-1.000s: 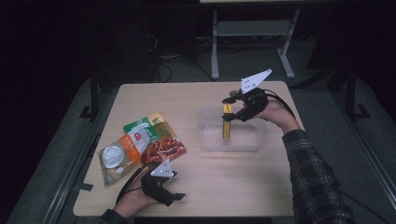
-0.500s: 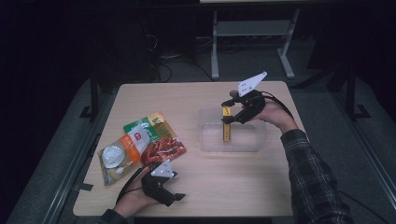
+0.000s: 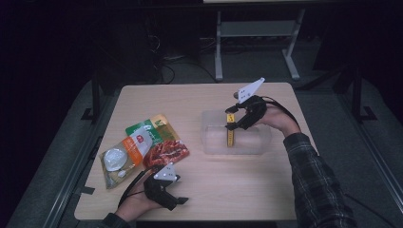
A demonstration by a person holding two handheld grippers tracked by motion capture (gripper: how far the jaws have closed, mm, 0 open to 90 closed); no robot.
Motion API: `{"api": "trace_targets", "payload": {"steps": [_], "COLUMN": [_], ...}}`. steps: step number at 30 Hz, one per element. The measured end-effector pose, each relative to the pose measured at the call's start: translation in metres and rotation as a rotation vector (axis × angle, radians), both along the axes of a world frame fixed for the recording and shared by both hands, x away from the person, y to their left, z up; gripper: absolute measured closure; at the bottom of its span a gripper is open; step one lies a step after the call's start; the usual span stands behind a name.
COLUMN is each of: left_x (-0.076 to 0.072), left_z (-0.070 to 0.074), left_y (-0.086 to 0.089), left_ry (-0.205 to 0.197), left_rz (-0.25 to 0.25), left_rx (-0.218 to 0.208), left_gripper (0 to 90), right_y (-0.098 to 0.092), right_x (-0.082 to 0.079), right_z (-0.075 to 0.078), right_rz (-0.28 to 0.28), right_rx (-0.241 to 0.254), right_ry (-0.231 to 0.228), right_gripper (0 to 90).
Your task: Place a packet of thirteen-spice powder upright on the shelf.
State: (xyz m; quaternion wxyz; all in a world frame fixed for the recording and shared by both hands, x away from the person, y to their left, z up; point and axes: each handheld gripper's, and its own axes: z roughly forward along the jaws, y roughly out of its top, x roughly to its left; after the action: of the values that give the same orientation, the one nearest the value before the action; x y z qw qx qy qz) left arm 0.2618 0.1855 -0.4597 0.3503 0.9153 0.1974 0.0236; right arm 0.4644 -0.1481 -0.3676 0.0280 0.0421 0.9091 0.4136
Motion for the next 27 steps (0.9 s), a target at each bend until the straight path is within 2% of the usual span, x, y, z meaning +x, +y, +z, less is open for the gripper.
{"api": "trace_targets", "payload": {"steps": [8,10,14,16,19,20,22,24,27], "left_x": [-0.001,-0.001,-0.001,-0.001,0.0,0.001,0.0,-0.001,-0.001], "left_z": [0.0,0.0,0.0,-0.001,-0.001,0.0,0.001,0.0,0.001], "left_y": [-0.001,-0.001,-0.001,-0.001,-0.002,-0.001,-0.002,-0.003,-0.003], "left_ry": [0.011,0.01,0.013,0.01,0.007,0.0,0.0,0.001,-0.002], "left_rz": [0.002,0.003,0.0,-0.002,-0.002,-0.012,-0.01,-0.003,-0.002], "left_rx": [0.001,-0.001,-0.001,-0.003,-0.004,0.008,0.008,-0.003,-0.003], "left_gripper": [15.2,15.2,15.2,15.2,15.2,15.2,15.2,15.2,15.2], "right_y": [0.001,0.0,-0.001,-0.002,-0.005,-0.006,-0.007,-0.008,-0.012], "right_x": [0.0,-0.001,-0.002,-0.002,-0.005,-0.007,-0.013,-0.017,-0.029], "right_z": [-0.011,-0.011,-0.01,-0.009,-0.004,-0.002,0.004,0.008,0.014], "right_rz": [-0.019,-0.027,-0.031,-0.044,-0.084,-0.101,-0.129,-0.143,-0.184], "right_rx": [-0.014,-0.006,-0.02,-0.014,0.018,0.024,0.011,0.006,0.033], "right_ry": [0.019,0.026,0.022,0.03,0.039,0.048,0.04,0.031,0.016], "right_gripper": [30.1,30.1,29.2,25.5,17.9,16.7,13.6,13.6,13.6]}}
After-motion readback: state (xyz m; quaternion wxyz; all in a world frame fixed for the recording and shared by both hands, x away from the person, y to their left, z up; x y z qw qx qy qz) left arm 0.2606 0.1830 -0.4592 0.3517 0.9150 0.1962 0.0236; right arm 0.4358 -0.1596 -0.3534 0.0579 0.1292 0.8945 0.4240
